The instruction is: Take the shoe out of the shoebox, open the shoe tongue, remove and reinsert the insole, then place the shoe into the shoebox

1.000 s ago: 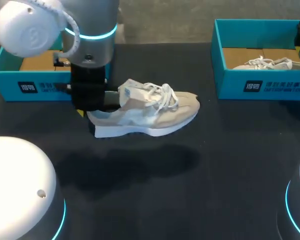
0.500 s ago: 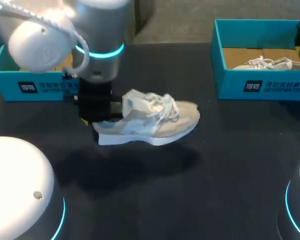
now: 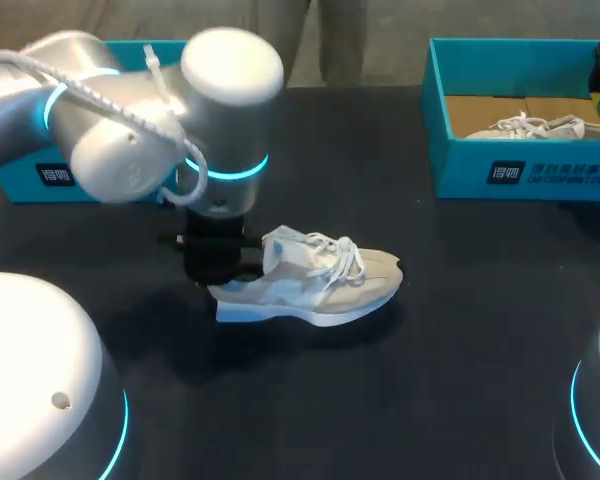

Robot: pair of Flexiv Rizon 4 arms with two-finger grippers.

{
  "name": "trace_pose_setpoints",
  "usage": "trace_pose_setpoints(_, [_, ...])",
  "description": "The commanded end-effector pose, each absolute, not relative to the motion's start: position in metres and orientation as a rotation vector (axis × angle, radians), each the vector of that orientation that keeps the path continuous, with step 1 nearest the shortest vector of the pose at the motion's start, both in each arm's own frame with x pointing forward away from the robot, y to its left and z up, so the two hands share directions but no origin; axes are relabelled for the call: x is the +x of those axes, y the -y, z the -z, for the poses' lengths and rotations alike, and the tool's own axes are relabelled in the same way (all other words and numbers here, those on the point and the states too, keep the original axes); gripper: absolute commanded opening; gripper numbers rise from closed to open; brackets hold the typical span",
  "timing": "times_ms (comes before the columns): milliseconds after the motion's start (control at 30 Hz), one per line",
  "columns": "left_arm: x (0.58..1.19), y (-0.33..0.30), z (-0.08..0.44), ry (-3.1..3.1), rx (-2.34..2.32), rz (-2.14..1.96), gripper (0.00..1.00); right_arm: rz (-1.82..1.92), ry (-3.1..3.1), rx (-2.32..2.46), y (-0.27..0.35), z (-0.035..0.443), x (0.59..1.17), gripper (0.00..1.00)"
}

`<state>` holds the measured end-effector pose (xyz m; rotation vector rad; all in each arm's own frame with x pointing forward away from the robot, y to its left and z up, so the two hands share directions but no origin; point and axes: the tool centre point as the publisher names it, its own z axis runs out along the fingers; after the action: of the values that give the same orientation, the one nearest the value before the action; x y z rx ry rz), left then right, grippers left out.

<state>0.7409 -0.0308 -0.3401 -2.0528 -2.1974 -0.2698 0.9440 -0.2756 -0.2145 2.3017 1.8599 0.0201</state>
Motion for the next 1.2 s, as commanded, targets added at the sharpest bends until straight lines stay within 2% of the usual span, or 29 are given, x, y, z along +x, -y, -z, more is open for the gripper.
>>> trace_pose_setpoints(33, [0.745, 0.041, 0.374, 2.178, -2.074, 0.267, 0.0, -0.022, -1.859, 2.301, 0.275, 0.215, 0.943, 1.0])
trace_pose_setpoints(600, [0.745, 0.052, 0.406, 2.16, -2.095, 0.206, 0.0, -0.022, -1.859, 2.301, 0.275, 0.215, 0.943, 1.0])
trace_pose_setpoints(633, [0.745, 0.053, 0.405, 2.154, -2.105, 0.203, 0.27, -0.022, -1.859, 2.301, 0.275, 0.215, 0.943, 1.0])
trace_pose_setpoints(667, [0.744, 0.053, 0.403, 2.154, -2.105, 0.203, 0.49, -0.022, -1.859, 2.301, 0.275, 0.215, 0.943, 1.0])
trace_pose_setpoints(700, [0.743, 0.054, 0.4, 2.16, -2.115, 0.197, 0.86, -0.022, -1.859, 2.301, 0.275, 0.215, 0.943, 1.0])
trace_pose_setpoints(733, [0.743, 0.054, 0.397, 2.171, -2.113, 0.201, 1.0, -0.022, -1.859, 2.301, 0.275, 0.215, 0.943, 1.0])
trace_pose_setpoints(1200, [0.736, 0.05, 0.34, 2.347, -2.11, 0.21, 1.0, -0.022, -1.859, 2.301, 0.275, 0.215, 0.943, 1.0])
